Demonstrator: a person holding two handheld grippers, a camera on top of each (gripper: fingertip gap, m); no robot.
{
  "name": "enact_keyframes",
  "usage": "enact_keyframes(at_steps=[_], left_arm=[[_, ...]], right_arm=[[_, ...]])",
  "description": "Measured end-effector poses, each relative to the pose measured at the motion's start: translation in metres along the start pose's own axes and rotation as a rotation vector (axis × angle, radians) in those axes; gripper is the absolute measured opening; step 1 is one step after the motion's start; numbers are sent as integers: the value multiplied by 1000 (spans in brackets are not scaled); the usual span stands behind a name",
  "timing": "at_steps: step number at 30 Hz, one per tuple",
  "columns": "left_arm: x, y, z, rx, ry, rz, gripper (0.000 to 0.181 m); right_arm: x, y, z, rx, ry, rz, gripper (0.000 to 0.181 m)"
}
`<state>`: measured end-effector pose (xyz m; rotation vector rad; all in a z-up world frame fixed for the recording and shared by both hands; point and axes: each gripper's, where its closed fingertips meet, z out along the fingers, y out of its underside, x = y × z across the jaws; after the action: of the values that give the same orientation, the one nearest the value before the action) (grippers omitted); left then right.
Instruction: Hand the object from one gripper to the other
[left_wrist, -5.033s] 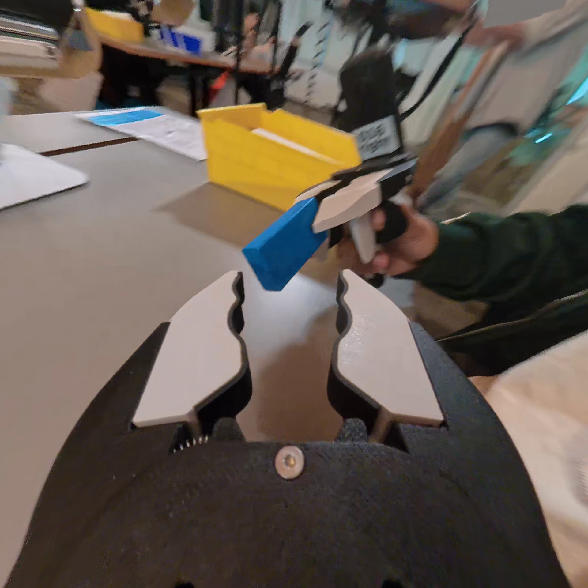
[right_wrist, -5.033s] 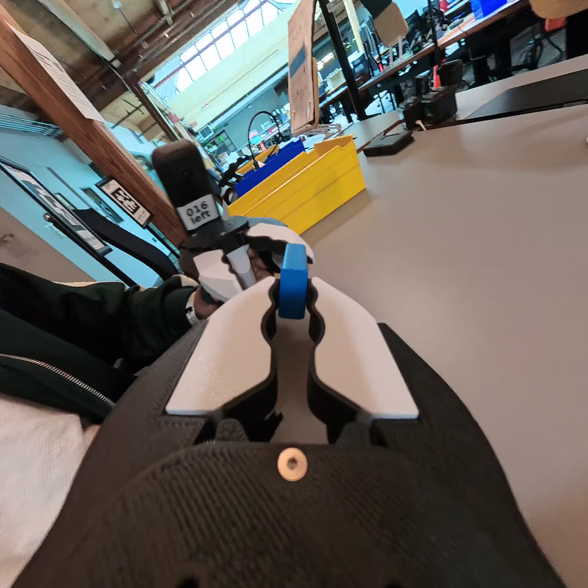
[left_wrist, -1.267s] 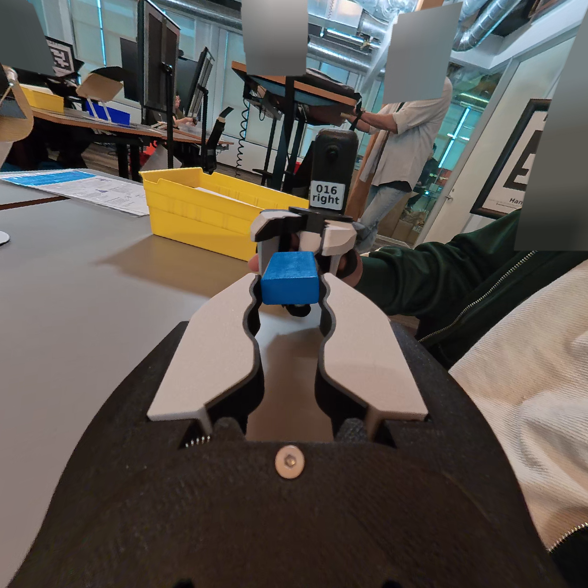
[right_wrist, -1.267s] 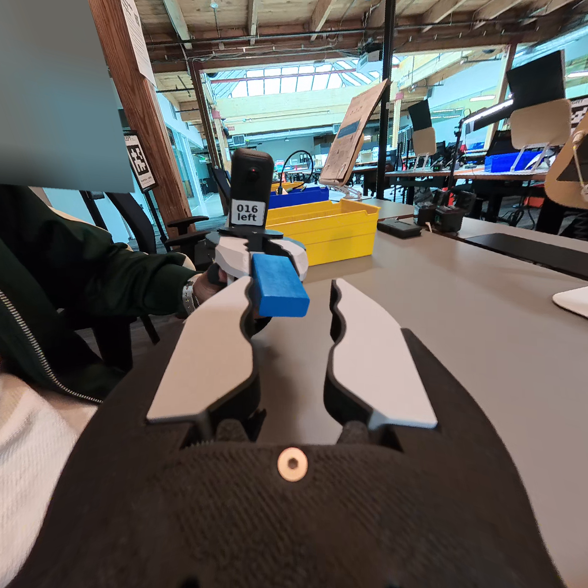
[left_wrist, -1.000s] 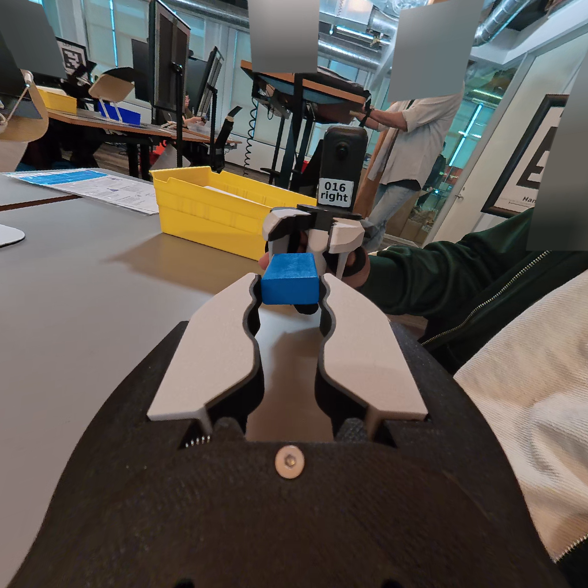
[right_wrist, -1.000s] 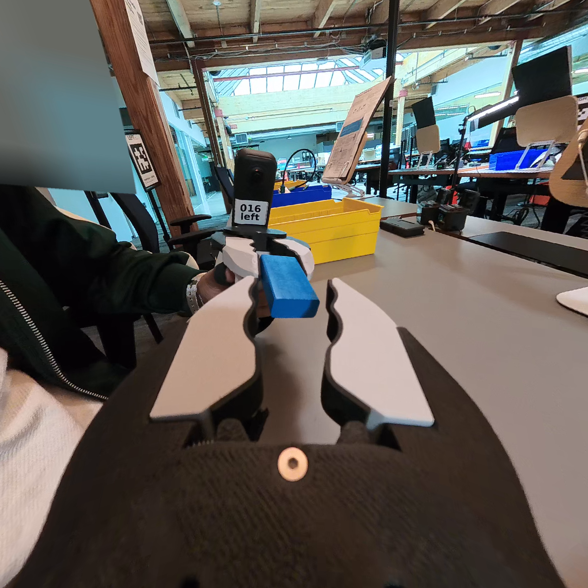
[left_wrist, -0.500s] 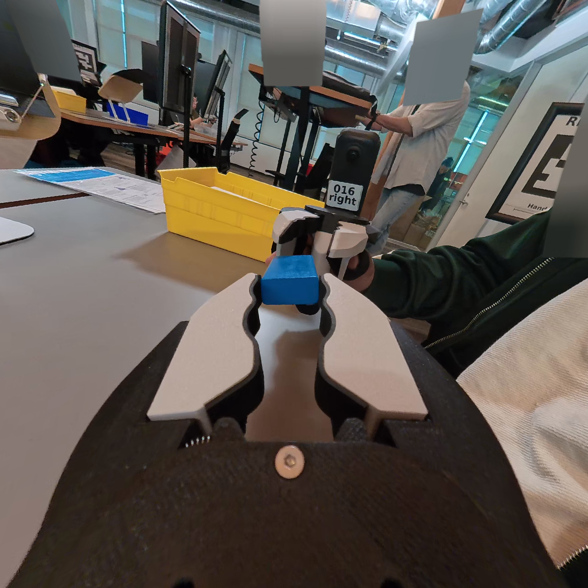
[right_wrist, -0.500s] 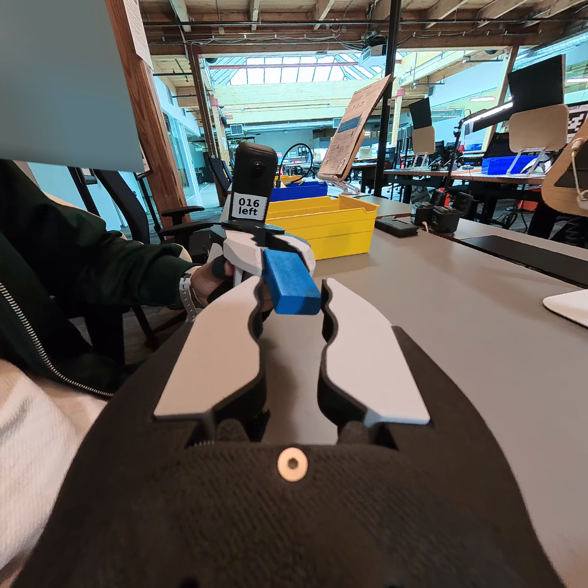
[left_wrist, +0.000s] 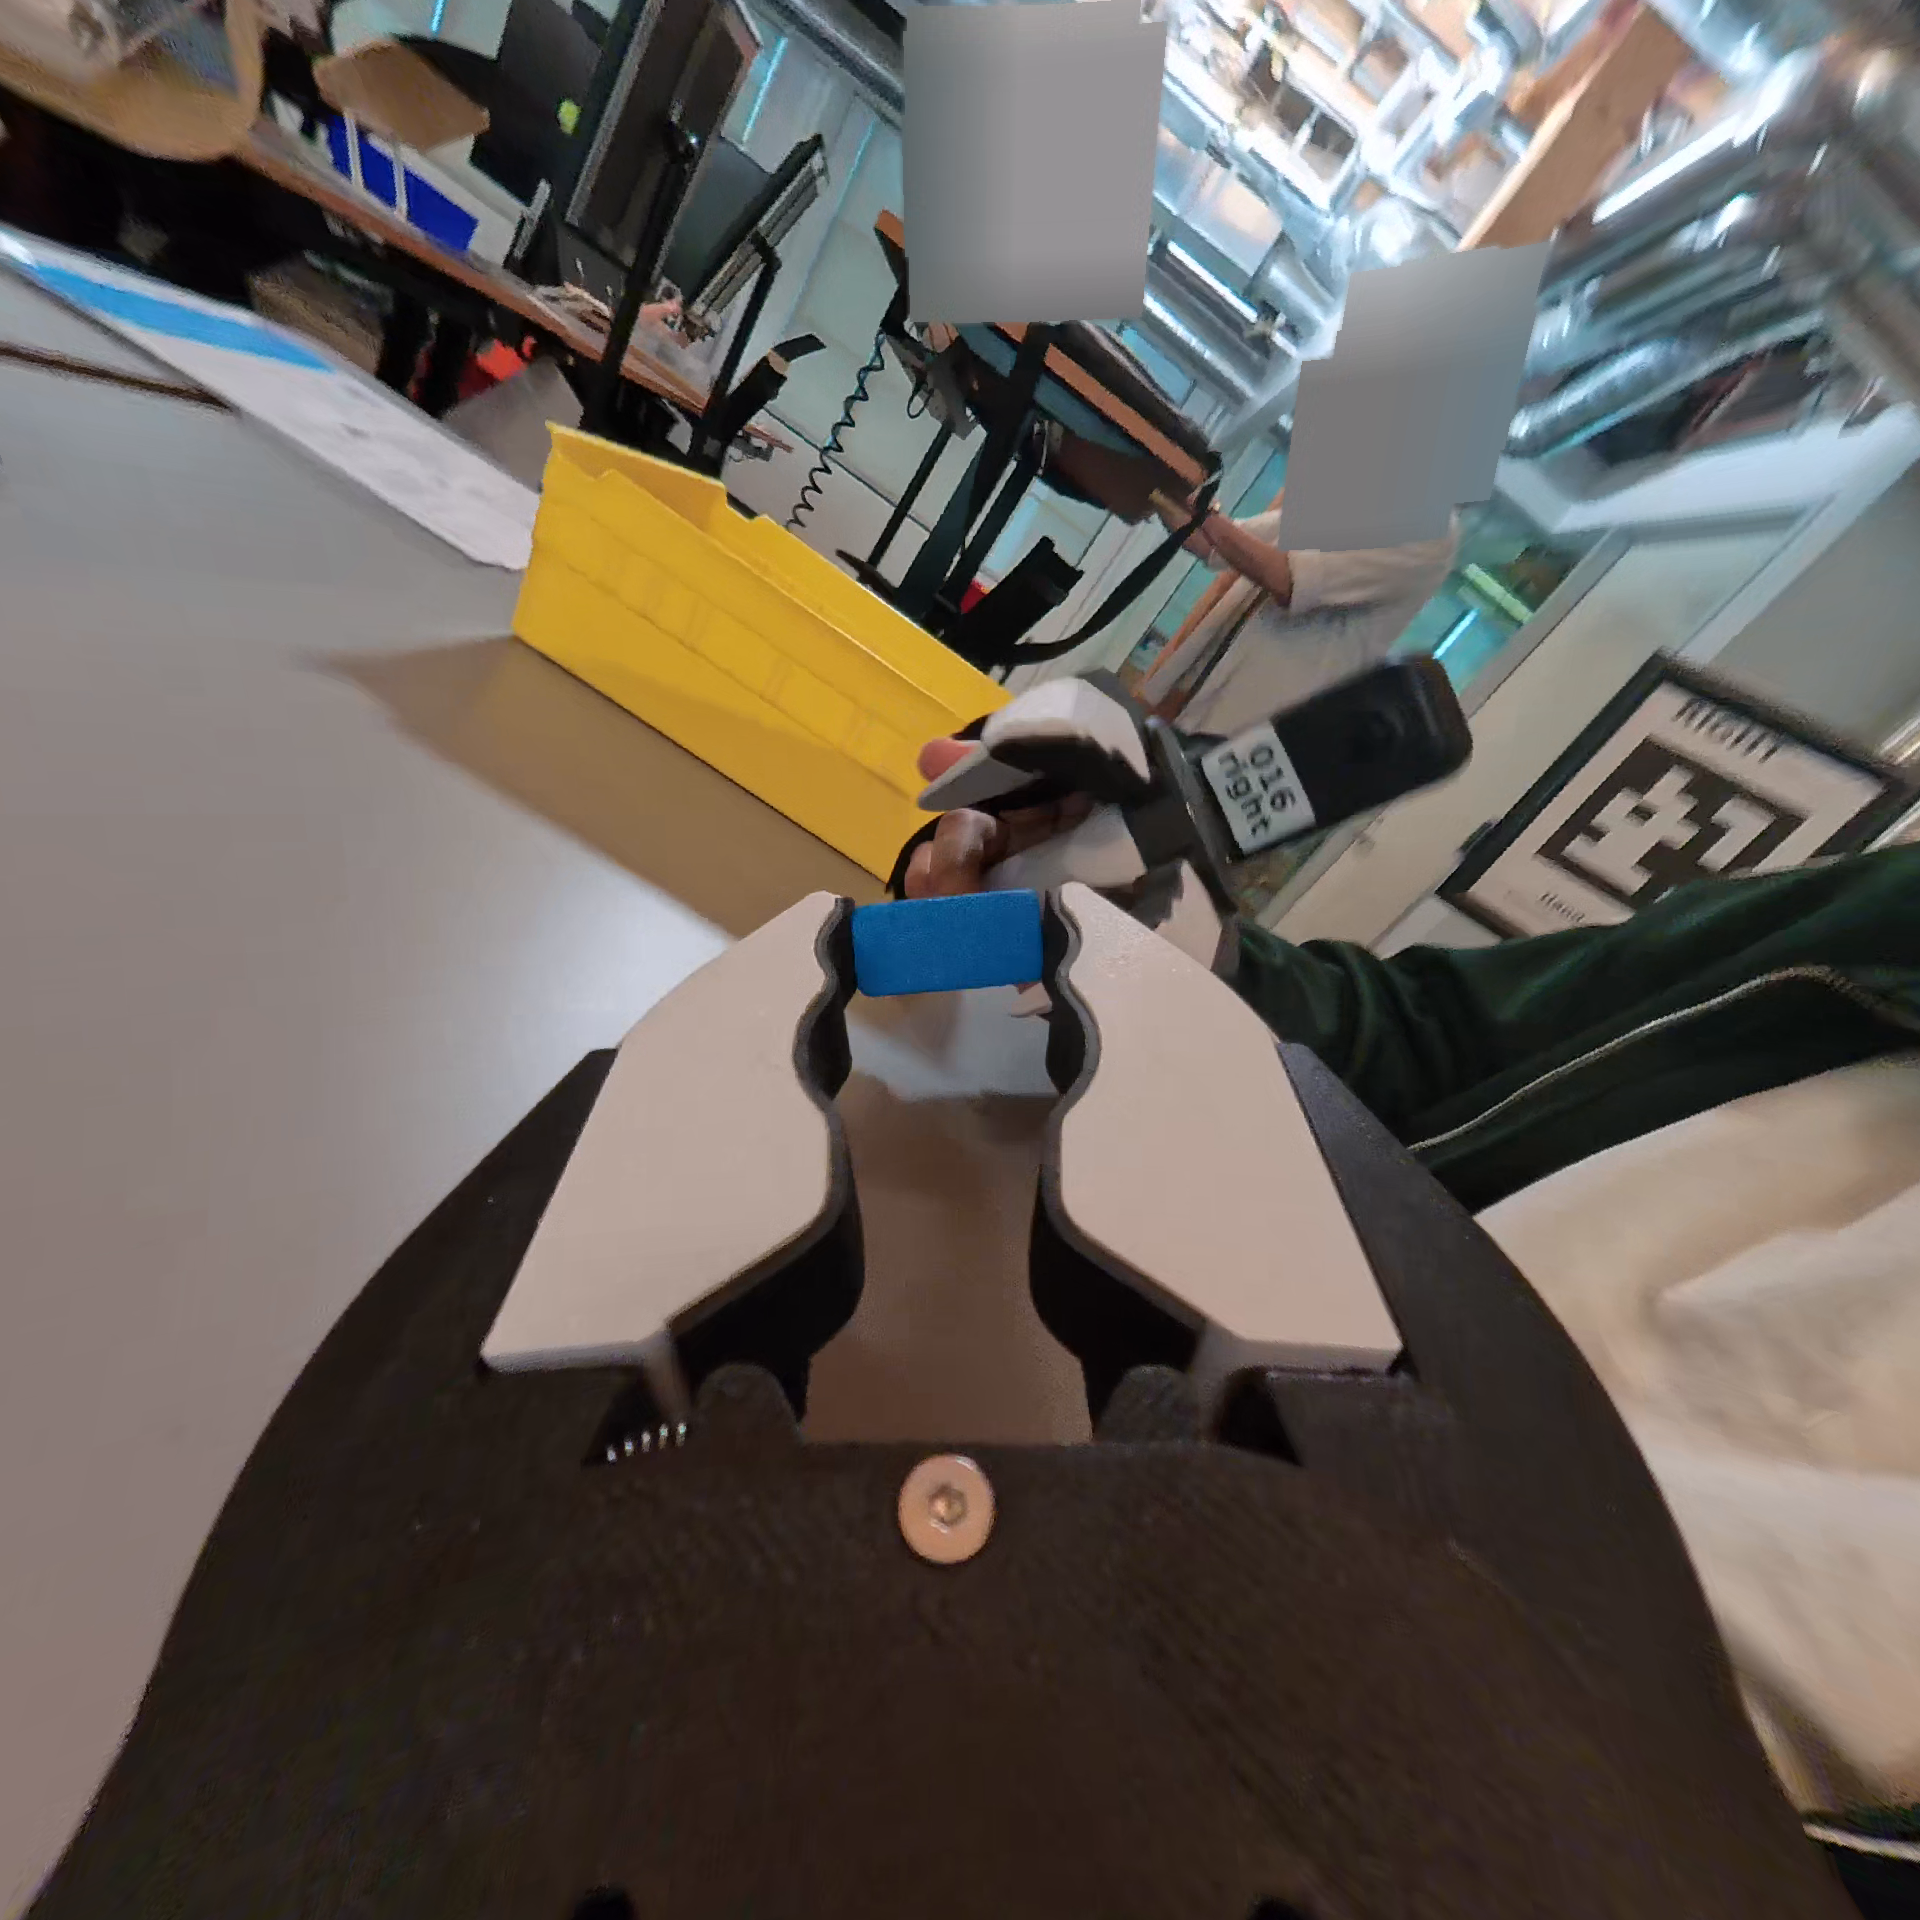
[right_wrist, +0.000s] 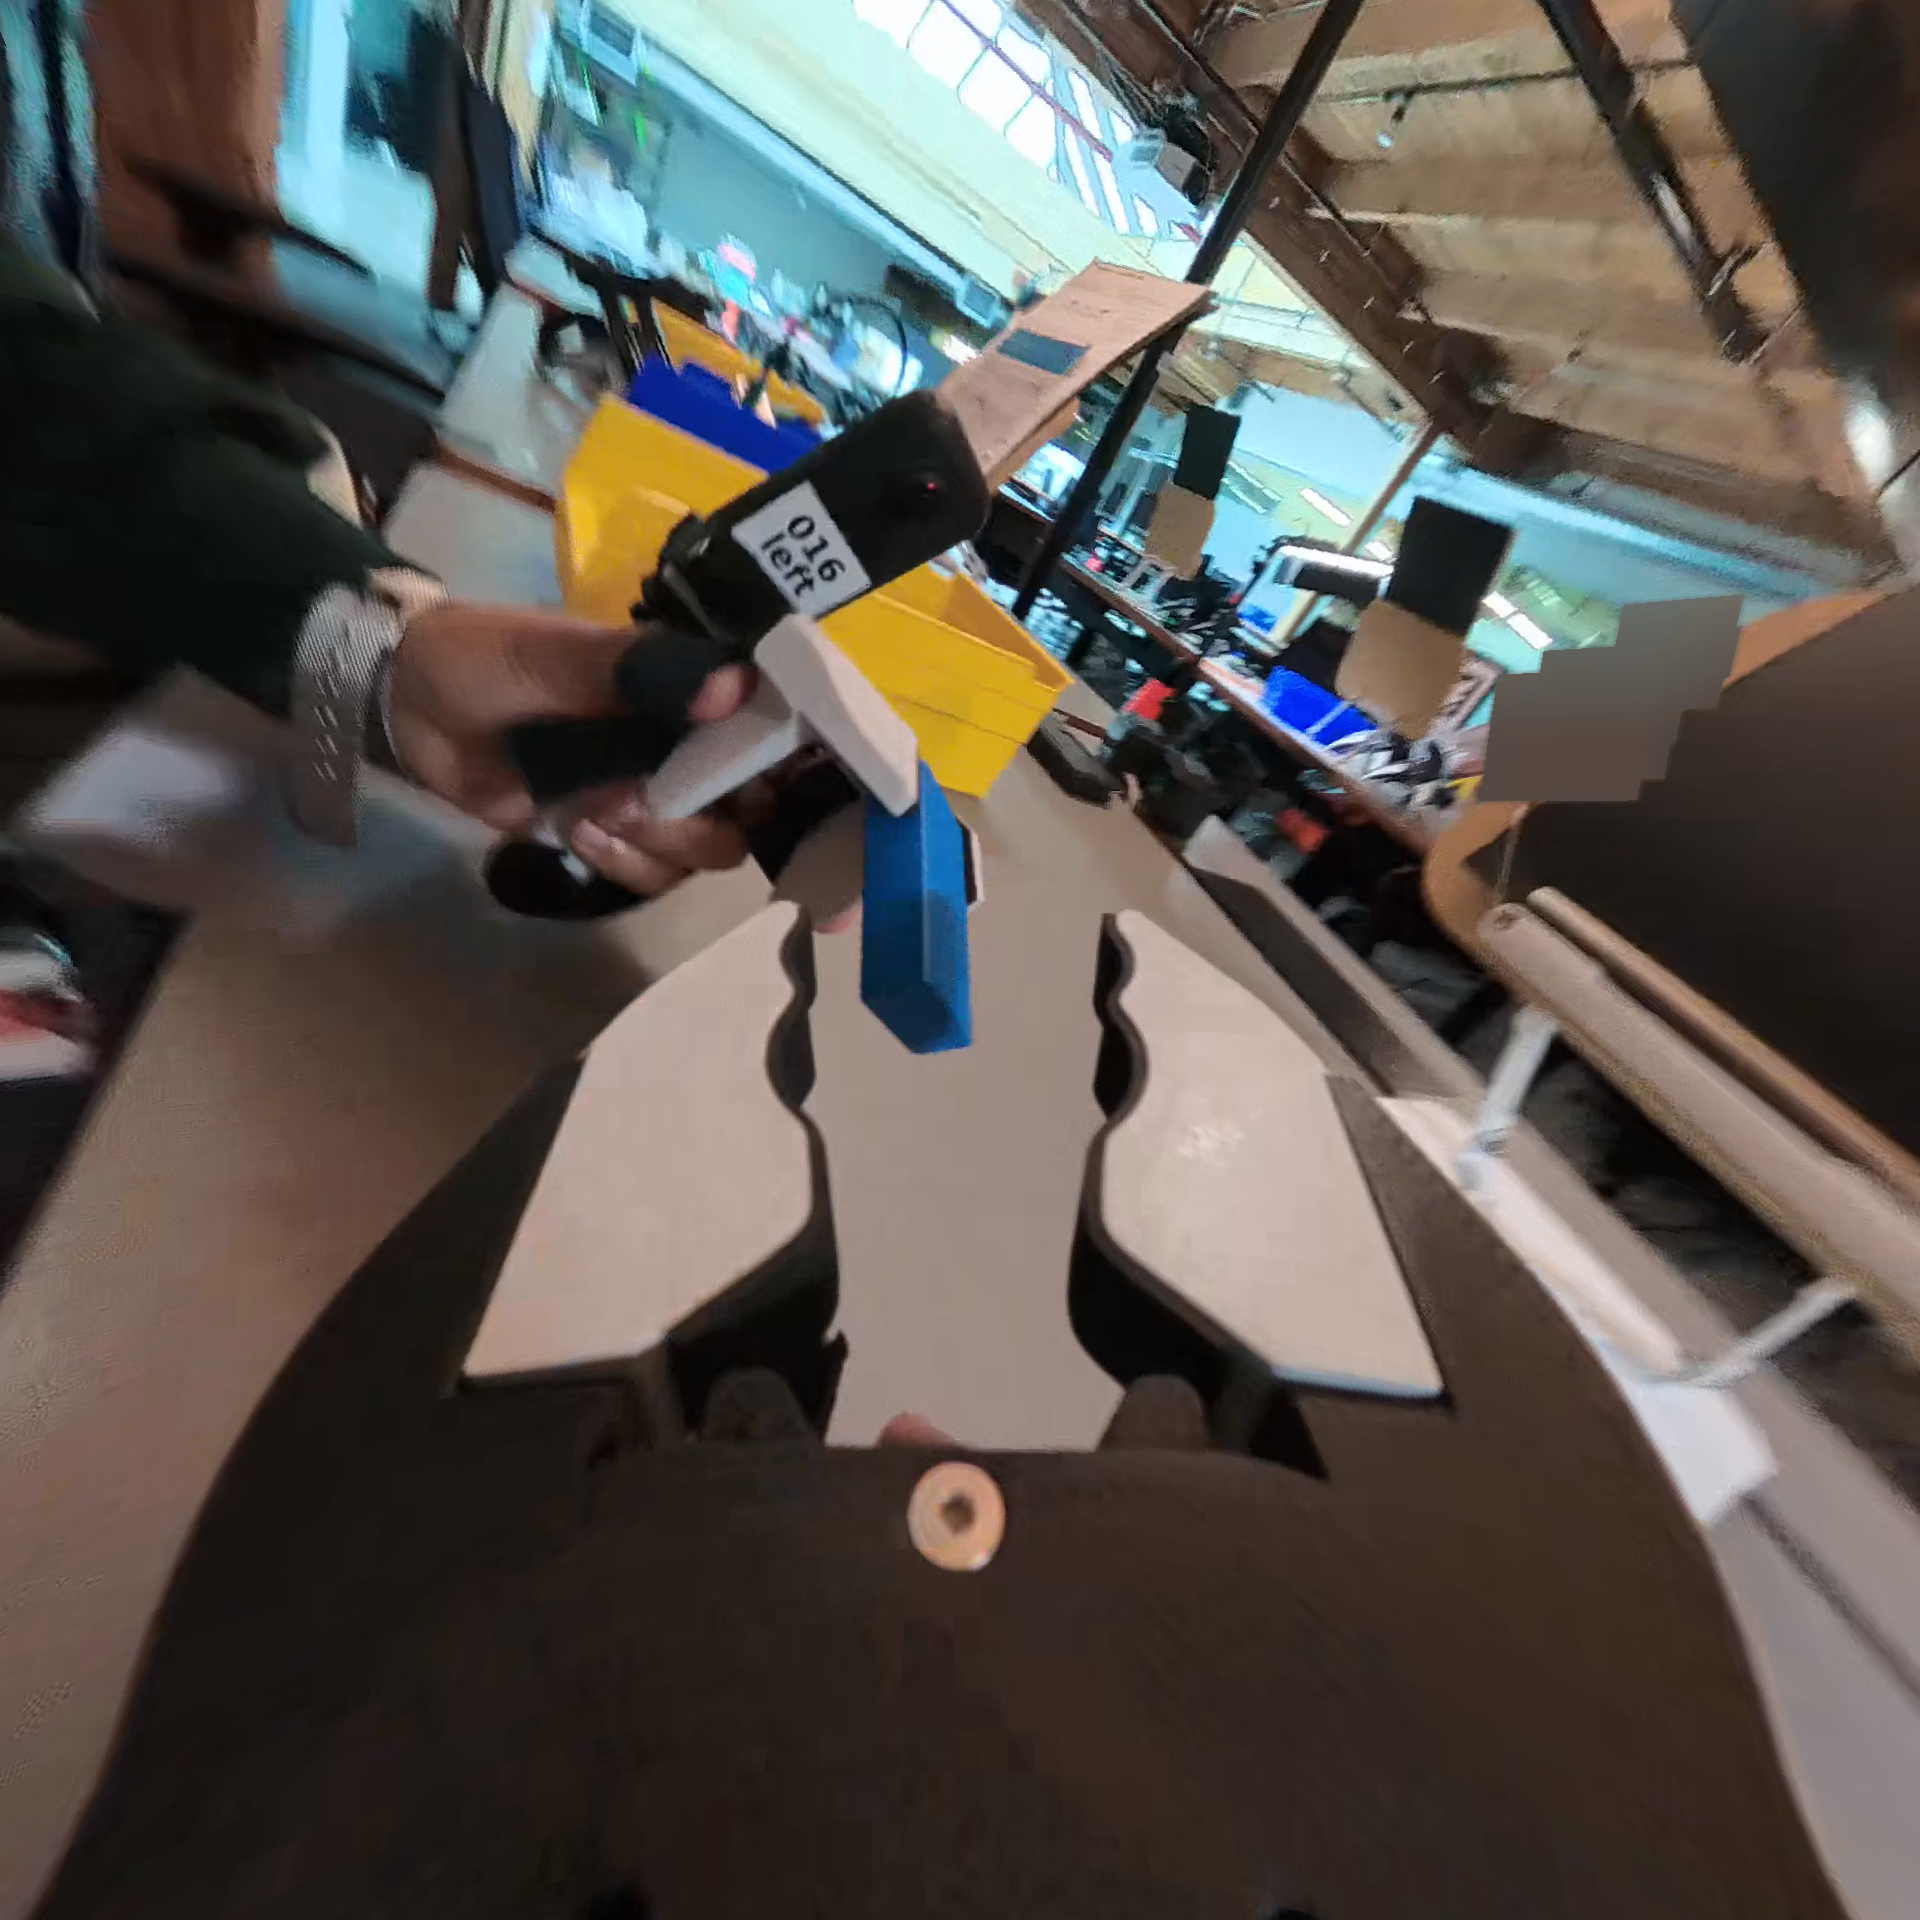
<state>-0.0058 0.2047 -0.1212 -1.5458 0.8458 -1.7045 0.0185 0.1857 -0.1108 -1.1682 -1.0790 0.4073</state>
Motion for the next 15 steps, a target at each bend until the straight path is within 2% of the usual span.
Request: enact_keyframes(at_steps=[2,6,11,15], left_arm=[[-1,-2,-3,17,43,-101,36],[-3,-6,-6,64,99,-243,36],[0,-5,-3,75,130,-293,36],[10,1,3,54,181,-311,36]], right_arm=[[-6,3,3,-41,8,-113,48],[-17,11,9,-104,-22,-186,46],[-21,14,14,-152,-2,-258,43],[-19,15,15,-179,32,-299,33]])
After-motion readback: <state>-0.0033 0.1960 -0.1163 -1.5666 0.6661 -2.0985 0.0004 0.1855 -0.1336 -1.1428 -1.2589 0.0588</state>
